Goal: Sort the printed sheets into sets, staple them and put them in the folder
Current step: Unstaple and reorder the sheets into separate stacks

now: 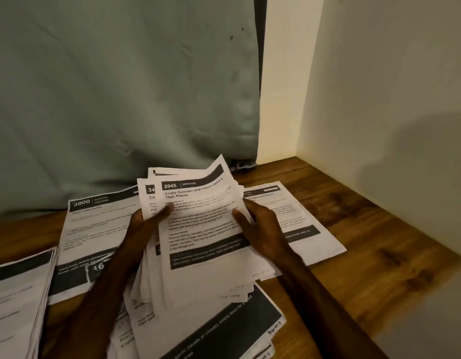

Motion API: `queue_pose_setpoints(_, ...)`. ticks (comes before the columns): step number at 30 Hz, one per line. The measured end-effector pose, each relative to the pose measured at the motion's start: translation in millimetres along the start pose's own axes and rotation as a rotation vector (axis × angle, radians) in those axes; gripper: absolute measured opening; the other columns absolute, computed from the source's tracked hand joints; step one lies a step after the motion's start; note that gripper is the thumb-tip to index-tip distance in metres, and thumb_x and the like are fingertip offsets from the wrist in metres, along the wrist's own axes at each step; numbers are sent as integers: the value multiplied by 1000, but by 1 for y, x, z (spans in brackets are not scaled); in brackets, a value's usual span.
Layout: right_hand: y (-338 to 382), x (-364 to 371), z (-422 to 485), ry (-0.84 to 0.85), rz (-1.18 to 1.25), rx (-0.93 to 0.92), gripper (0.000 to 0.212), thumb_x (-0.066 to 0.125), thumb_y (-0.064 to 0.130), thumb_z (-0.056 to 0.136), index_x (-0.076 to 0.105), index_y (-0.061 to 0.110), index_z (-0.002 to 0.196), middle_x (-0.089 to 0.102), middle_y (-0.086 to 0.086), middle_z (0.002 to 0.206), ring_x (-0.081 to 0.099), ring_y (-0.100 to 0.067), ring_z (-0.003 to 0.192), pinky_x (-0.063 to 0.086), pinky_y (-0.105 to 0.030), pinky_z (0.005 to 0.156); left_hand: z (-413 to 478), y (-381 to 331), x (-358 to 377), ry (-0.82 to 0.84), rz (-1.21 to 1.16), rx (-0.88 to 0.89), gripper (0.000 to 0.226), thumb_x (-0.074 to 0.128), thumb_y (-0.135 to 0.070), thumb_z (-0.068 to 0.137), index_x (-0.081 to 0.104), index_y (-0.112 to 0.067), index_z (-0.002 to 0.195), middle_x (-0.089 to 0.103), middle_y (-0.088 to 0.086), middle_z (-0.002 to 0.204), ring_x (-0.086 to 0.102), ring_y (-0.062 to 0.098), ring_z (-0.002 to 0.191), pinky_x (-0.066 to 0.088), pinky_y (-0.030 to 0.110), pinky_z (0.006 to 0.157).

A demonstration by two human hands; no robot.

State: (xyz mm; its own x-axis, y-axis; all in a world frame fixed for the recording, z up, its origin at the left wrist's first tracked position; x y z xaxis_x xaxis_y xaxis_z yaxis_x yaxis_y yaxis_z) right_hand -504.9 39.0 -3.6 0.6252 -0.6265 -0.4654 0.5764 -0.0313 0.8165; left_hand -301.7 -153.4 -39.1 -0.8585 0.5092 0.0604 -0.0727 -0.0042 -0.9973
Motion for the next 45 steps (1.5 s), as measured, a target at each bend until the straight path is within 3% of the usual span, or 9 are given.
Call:
queue_pose_setpoints(3, -1, -16, 1, -58, -28, 38, 33, 48, 45, 103, 69, 20, 108, 70, 10, 103, 66, -2, 90, 56, -19, 80, 0, 3, -2, 30, 29, 26, 42, 76, -16, 85, 65, -12, 125, 76, 7, 110, 76, 24, 96, 64, 33, 69)
queue_pose_setpoints(6, -38, -72, 4, -343, -347, 171, 40, 60, 43, 99, 67, 11, 122, 68, -9, 122, 62, -20, 110, 50, -38, 101, 1, 5, -7, 30, 8, 19, 53, 80, -26, 78, 64, -14, 127, 76, 7, 114, 74, 30, 102, 62, 49, 85)
queue_pose_setpoints(10, -118, -110, -7, -226, -677, 568, 90, 75, 68, 75, 47, 10, 139, 44, -20, 148, 36, -40, 139, 27, -52, 115, 1, 4, -9, 28, -23, 13, 50, 79, -25, 83, 63, -16, 129, 75, 10, 116, 73, 33, 103, 58, 57, 91)
queue_pose_setpoints(14, -130, -117, -1, -191, -714, 588, 99, 76, 75, 65, 50, 11, 135, 51, -17, 143, 44, -40, 134, 36, -52, 111, -4, -3, -5, 40, -53, 40, 38, 72, -20, 90, 62, -18, 127, 77, 4, 108, 75, 26, 97, 64, 39, 73)
queue_pose_setpoints(20, -114, -124, -8, -384, -395, 464, 51, 80, 39, 84, 61, 7, 119, 68, -14, 119, 66, -32, 103, 56, -45, 86, -4, -2, -3, 45, -56, 43, 38, 72, -21, 91, 62, -18, 128, 76, 5, 111, 75, 27, 99, 64, 37, 73)
queue_pose_setpoints(24, -57, -139, -17, -689, -310, 100, 47, 59, 51, 98, 67, 5, 106, 71, -11, 99, 65, -22, 82, 54, -35, 69, -1, 1, -3, 37, -5, 52, 40, 73, -19, 90, 62, -16, 128, 75, 6, 115, 74, 27, 102, 63, 43, 82)
queue_pose_setpoints(35, -53, -154, -20, -743, 179, 183, 35, 63, 24, 100, 64, 3, 126, 64, -1, 116, 62, -15, 101, 41, 4, 64, 3, 5, -2, 44, 16, 41, 44, 75, -18, 90, 62, -13, 131, 74, 7, 120, 73, 28, 106, 58, 54, 94)
queue_pose_setpoints(40, -90, -161, -23, -922, 397, 269, 27, 73, 34, 91, 72, 19, 114, 75, 3, 107, 73, -11, 92, 62, -37, 83, -2, 4, -2, 44, 28, 34, 44, 75, -19, 91, 61, -15, 133, 73, 6, 122, 72, 28, 108, 57, 55, 94)
queue_pose_setpoints(45, -71, -117, -12, -803, 430, 259, 28, 72, 26, 93, 68, 12, 117, 72, 4, 111, 71, -5, 87, 58, -17, 70, -3, 0, -1, 11, 52, 32, 49, 78, -18, 87, 61, -13, 132, 73, 5, 122, 72, 25, 109, 57, 52, 96)
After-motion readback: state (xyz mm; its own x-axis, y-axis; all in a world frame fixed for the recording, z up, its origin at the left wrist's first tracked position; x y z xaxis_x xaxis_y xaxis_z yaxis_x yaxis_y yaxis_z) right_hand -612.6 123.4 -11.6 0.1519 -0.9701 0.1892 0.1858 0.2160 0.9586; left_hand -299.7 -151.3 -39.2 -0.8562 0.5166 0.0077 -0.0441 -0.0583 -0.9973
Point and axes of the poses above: each hand's wrist, its own z-axis towards the middle knuckle, its own x-axis out of the palm, y = z × x, the point moved 10 cm from there along z, towards the middle knuckle
